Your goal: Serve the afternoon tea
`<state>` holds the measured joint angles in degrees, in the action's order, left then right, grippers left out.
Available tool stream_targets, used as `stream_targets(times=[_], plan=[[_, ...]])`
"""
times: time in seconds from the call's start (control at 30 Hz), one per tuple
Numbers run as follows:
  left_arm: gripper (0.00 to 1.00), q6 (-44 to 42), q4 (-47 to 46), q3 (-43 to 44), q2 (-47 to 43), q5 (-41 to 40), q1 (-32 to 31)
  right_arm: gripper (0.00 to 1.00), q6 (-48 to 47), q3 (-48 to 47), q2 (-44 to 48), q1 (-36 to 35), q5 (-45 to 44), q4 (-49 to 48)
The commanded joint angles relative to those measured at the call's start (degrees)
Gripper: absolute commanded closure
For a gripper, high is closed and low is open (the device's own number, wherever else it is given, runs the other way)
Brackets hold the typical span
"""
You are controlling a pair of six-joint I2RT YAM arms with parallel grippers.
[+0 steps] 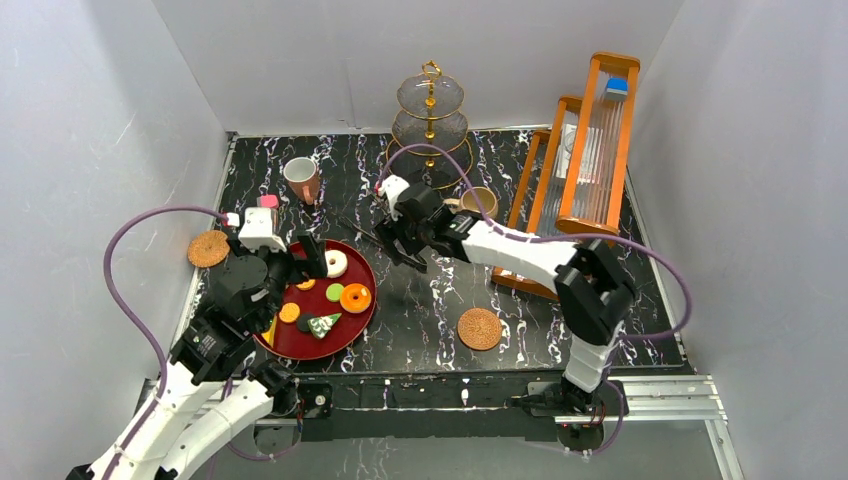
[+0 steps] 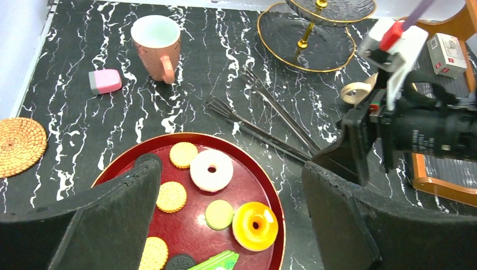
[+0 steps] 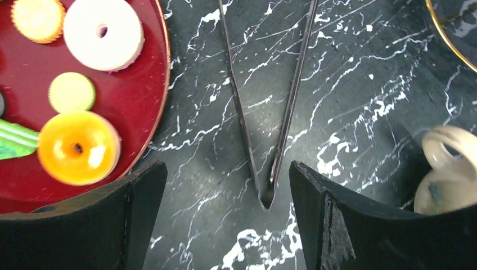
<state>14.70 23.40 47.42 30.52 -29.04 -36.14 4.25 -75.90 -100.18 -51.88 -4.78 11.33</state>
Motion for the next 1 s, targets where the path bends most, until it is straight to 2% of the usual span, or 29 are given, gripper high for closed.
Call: stream_targets(times=[0.0,0.2,0.3,0.57,0.97], plan=[[0.08,-2.09,-4.72,-2.90,-4.08,-3.07,-0.25,0.12,-5.33,-5.02,-4.70,0.74,-0.61,-7.18],[0.08,-4.48,-6.68,-5.32,-7.43,-0.86,-0.25,0.13,-5.79,-7.24,-11.17,4.31,3.53,-11.63],[0.08,-3.95,-6.53,-6.87,-7.58,-1.69,-0.25,0.09,-7.37,-7.12,-13.55,4.87,4.42,-13.85],[0.08,-5.15,-5.81,-6.93,-5.57,-3.58,-0.22,0.10,-9.10,-10.65,-19.03,4.89,8.90,-13.28],[0.08,-5.47,-5.96,-7.20,-5.95,-2.69,-0.25,0.10,-9.39,-13.44,-23.20,4.87,9.31,-12.83]])
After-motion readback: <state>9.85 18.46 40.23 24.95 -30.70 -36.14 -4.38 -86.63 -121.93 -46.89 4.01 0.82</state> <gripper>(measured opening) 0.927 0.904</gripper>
